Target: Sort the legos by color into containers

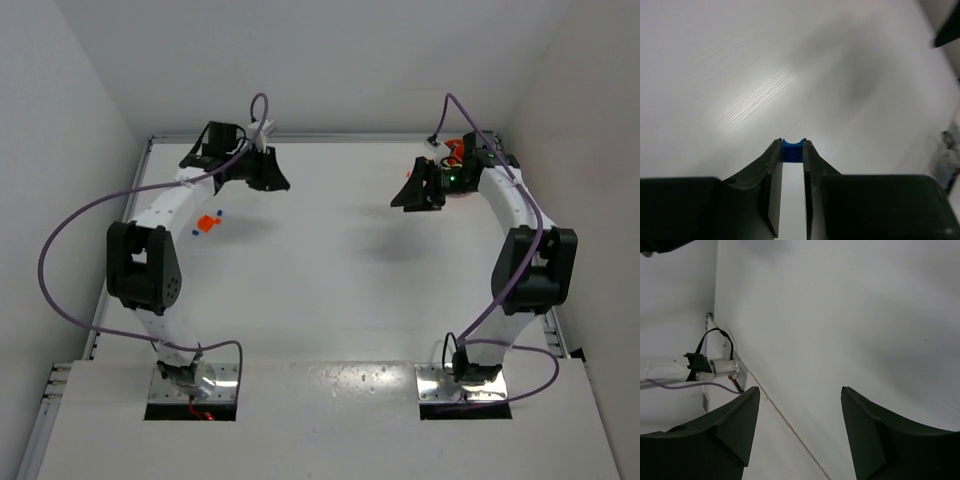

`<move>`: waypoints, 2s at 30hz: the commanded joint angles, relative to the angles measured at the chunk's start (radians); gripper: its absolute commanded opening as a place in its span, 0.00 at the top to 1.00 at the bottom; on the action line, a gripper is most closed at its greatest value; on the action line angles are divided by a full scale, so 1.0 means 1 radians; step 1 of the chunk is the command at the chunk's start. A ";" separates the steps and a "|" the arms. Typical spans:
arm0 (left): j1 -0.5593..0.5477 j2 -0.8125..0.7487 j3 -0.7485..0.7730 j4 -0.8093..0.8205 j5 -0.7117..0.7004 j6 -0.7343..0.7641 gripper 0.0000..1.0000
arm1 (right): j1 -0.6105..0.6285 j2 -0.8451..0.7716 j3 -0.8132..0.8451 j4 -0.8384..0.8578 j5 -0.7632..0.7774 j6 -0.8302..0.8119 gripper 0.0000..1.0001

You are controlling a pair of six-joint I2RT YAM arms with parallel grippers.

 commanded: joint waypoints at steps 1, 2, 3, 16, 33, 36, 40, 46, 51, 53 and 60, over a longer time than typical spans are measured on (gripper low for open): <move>-0.004 -0.068 -0.060 0.297 0.218 -0.408 1.00 | 0.044 -0.016 0.074 0.096 -0.031 0.028 0.33; -0.004 -0.068 -0.072 0.355 0.255 -0.564 1.00 | 0.056 -0.034 0.063 0.177 -0.005 0.054 0.33; -0.004 -0.068 -0.083 0.412 0.299 -0.632 1.00 | 0.057 -0.057 0.047 0.235 0.014 0.075 0.33; -0.059 -0.060 -0.225 0.953 0.482 -1.262 1.00 | 0.213 -0.333 -0.239 0.687 0.164 -0.127 0.31; -0.168 0.014 -0.078 0.700 0.603 -1.075 1.00 | 0.360 -0.287 -0.213 0.786 -0.006 -0.160 0.37; -0.177 0.052 -0.038 0.608 0.603 -1.009 1.00 | 0.385 -0.309 -0.222 0.760 0.004 -0.203 0.37; -0.187 0.061 -0.028 0.608 0.603 -1.009 1.00 | 0.406 -0.309 -0.233 0.760 0.024 -0.239 0.37; -0.196 0.061 -0.028 0.608 0.613 -0.987 1.00 | 0.417 -0.309 -0.254 0.809 0.024 -0.272 0.37; -0.196 0.061 -0.008 0.594 0.622 -0.948 1.00 | 0.428 -0.318 -0.306 0.854 0.034 -0.311 0.37; -0.205 0.061 0.003 0.549 0.631 -0.914 1.00 | 0.428 -0.318 -0.320 0.863 0.044 -0.323 0.37; -0.214 0.050 0.003 0.520 0.642 -0.879 1.00 | 0.437 -0.318 -0.320 0.903 0.073 -0.291 0.38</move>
